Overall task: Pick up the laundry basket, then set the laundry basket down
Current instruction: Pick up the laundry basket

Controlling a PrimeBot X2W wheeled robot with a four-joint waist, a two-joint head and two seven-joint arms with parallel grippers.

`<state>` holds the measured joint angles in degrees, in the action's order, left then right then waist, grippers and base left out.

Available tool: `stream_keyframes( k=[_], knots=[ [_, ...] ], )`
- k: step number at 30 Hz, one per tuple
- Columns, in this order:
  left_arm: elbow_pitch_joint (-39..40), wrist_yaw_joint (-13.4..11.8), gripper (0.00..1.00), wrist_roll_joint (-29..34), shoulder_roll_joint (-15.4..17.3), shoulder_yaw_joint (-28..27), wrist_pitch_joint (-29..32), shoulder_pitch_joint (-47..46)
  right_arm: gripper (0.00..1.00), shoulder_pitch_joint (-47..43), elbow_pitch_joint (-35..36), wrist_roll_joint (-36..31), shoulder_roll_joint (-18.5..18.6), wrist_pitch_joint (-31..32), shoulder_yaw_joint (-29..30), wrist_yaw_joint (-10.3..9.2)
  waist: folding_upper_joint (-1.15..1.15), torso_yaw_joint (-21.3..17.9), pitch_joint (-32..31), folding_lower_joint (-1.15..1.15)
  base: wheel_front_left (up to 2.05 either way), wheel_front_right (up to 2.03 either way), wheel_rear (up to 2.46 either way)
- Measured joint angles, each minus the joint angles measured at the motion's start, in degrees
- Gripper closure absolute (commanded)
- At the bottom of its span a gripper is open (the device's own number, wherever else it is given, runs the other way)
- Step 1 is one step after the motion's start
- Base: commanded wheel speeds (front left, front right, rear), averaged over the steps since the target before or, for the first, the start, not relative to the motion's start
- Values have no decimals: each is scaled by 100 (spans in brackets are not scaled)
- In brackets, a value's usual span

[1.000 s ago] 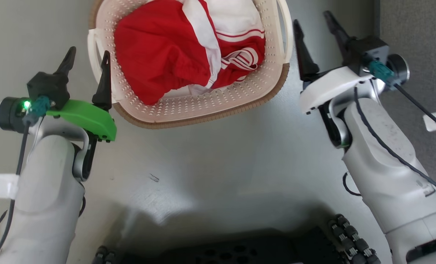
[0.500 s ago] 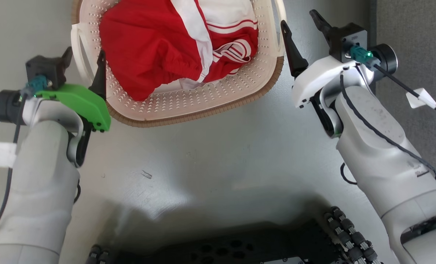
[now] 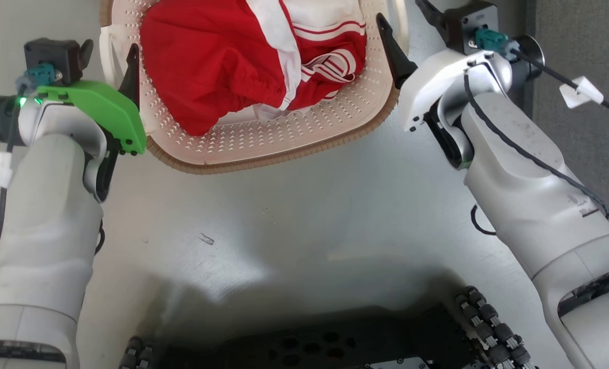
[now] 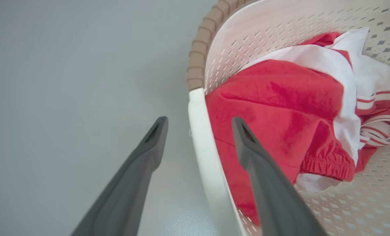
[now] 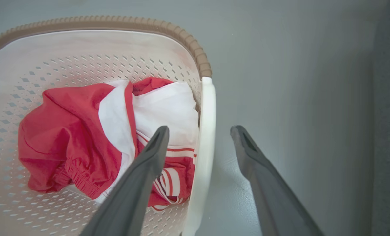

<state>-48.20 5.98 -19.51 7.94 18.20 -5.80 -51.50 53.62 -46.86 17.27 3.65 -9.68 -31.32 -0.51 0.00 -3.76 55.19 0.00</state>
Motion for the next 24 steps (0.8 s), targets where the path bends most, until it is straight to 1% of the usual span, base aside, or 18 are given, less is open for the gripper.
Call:
stream_keyframes(
  k=[11,16,18,19,20,21,22,24],
  knots=[
    [-587,59,0,-153,-155,49,280,-350,0,269,-389,415,5,428,-338,-5,0,87,88,0,0,0,0],
    [-762,66,0,-214,-186,60,380,-518,0,378,-457,530,7,495,-492,-7,0,114,136,0,0,0,0],
    [-859,110,0,-294,-209,55,450,-584,0,416,-479,605,5,533,-556,-8,0,121,154,0,0,0,0],
    [-886,114,0,-334,-215,49,471,-610,27,435,-497,633,5,546,-586,-10,0,125,162,0,0,0,0],
    [-924,114,0,-400,-238,8,485,-633,67,456,-508,656,5,546,-608,-19,0,127,170,0,0,0,0],
    [-964,114,61,-453,-260,-5,515,-660,100,479,-521,668,5,548,-630,-45,0,130,177,0,0,0,0],
    [-978,114,100,-447,-277,3,512,-682,100,501,-535,697,7,553,-653,-59,0,133,185,0,0,0,0],
    [-1023,114,100,-454,-287,-9,510,-707,100,513,-548,706,15,553,-668,-67,0,137,191,0,0,0,0]
  ],
)
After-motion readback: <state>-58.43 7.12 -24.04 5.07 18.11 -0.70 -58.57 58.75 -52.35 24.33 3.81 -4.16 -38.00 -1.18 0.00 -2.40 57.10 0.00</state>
